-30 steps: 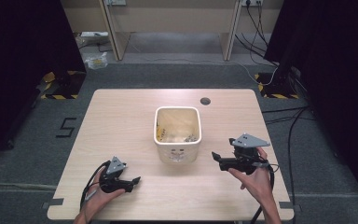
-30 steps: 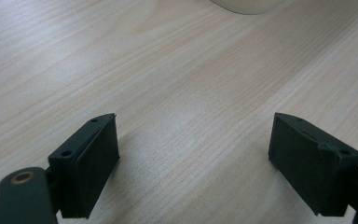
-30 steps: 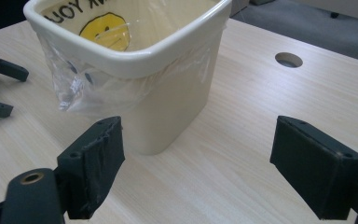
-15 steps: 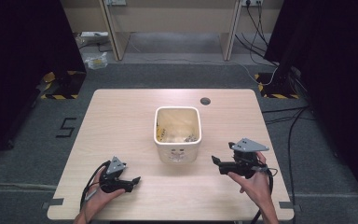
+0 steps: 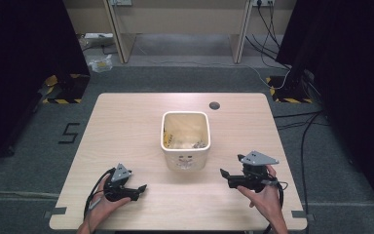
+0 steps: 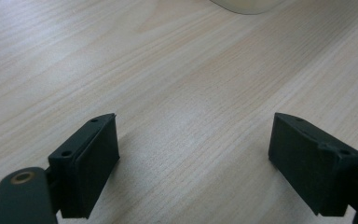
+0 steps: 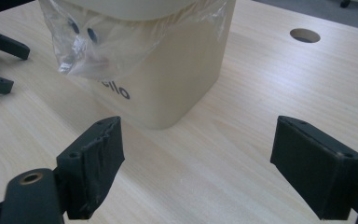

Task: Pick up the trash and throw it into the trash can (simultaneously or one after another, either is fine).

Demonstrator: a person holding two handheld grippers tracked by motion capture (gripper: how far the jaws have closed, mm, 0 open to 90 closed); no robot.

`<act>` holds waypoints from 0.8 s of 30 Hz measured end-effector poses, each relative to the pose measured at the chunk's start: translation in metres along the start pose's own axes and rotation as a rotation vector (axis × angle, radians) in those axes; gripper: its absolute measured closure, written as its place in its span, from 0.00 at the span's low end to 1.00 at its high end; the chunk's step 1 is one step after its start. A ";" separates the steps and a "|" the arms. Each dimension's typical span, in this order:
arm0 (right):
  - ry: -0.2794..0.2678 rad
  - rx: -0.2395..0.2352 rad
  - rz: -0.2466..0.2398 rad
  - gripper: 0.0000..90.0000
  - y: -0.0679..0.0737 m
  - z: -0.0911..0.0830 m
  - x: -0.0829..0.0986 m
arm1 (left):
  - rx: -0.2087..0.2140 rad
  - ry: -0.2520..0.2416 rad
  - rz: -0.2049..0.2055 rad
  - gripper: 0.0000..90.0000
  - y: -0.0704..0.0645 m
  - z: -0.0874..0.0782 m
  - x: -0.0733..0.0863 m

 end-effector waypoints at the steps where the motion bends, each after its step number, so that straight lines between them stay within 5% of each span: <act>1: 0.002 0.000 0.002 0.19 0.000 0.001 0.002 | 0.000 -0.001 0.000 0.17 0.000 0.000 0.000; 24: 0.042 -0.005 0.039 0.19 -0.001 0.006 0.028 | 0.001 -0.001 0.000 0.17 0.000 0.000 0.000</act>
Point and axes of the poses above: each handheld gripper's, and its own axes: z roughly forward along the jaws, x roughly out of its underside, y roughly to its left, the point moved 1 cm from there along z, roughly forward along the jaws, and after that the axes turned 7 degrees about -x, right-handed, at the moved point
